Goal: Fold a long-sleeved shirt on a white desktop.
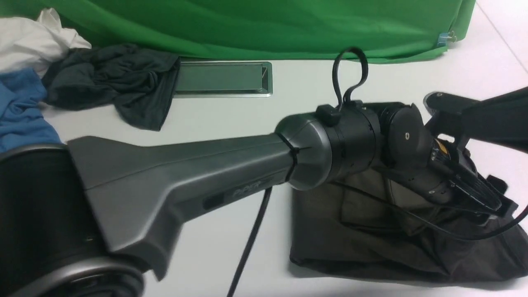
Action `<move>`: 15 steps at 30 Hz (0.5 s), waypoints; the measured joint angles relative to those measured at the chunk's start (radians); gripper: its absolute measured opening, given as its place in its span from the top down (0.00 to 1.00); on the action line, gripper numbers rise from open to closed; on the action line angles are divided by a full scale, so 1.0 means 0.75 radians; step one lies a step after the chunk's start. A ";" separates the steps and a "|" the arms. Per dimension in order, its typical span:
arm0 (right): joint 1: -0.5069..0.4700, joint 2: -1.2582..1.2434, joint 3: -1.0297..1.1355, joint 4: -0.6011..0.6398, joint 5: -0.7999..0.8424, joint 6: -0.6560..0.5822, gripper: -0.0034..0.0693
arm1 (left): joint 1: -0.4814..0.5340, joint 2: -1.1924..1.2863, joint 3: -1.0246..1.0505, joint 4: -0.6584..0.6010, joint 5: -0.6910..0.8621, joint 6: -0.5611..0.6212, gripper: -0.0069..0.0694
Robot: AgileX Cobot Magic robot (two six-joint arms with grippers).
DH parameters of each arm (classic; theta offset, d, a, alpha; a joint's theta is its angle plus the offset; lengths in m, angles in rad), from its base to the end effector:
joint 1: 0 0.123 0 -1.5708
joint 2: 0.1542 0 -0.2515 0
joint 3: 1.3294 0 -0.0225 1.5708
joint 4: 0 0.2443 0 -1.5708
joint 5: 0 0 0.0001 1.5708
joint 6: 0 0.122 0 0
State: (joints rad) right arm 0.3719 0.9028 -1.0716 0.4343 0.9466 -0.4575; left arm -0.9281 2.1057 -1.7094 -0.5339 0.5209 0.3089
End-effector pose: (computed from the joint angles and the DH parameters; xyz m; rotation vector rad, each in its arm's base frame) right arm 0.1700 0.1110 0.3568 -0.8000 2.0621 0.4847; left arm 0.2655 -0.4062 0.1822 1.0410 2.2332 -0.8134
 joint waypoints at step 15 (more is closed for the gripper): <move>0.000 0.021 0.028 -0.002 -0.141 -0.016 0.85 | 0.457 -0.280 0.074 0.314 0.496 -0.112 0.21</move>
State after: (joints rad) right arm 0.3719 0.9187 -1.0503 0.4332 0.8406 -0.4693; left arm -0.5855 1.8954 -1.6540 -0.2987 0.8928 0.2245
